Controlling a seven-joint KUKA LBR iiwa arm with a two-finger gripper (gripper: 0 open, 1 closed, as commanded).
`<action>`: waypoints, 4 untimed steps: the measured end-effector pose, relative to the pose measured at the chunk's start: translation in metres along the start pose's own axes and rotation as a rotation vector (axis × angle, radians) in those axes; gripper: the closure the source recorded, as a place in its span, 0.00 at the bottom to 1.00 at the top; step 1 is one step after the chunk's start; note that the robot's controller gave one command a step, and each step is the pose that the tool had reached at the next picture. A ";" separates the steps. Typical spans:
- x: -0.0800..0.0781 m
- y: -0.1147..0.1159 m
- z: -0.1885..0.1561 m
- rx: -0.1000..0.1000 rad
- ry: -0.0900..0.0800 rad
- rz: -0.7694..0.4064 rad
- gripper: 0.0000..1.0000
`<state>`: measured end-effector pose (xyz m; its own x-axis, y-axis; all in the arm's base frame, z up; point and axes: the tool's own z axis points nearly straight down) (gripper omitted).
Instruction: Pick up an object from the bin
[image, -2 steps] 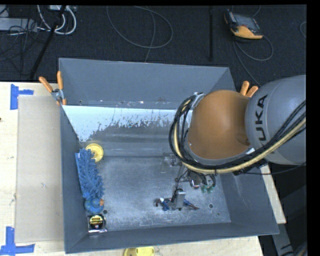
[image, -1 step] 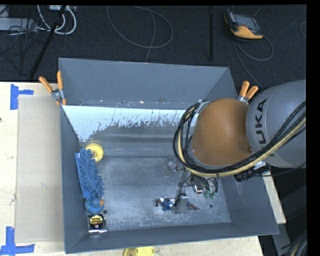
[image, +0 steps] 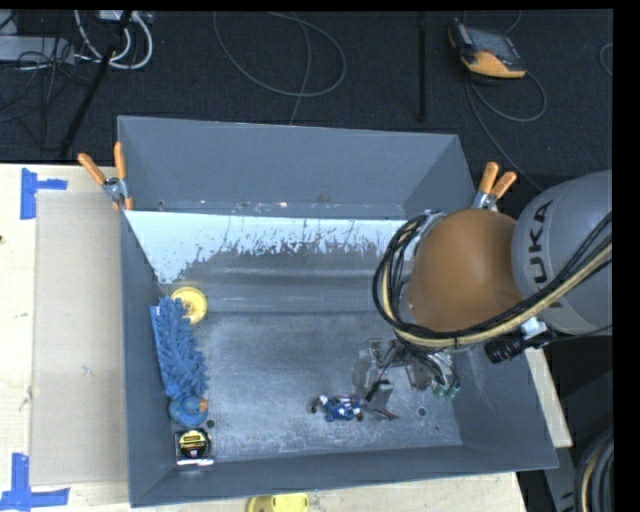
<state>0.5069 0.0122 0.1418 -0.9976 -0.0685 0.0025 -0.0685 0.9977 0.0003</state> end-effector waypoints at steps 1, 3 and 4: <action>0.000 0.000 0.000 0.000 0.000 0.001 0.00; 0.014 0.004 0.042 0.001 -0.009 0.022 0.00; 0.009 -0.005 0.068 -0.001 -0.001 0.112 1.00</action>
Offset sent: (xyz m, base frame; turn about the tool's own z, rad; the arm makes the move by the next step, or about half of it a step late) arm 0.0000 0.0000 0.0000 0.0000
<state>0.4980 0.0063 0.0737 -0.9991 0.0432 0.0017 0.0432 0.9991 0.0008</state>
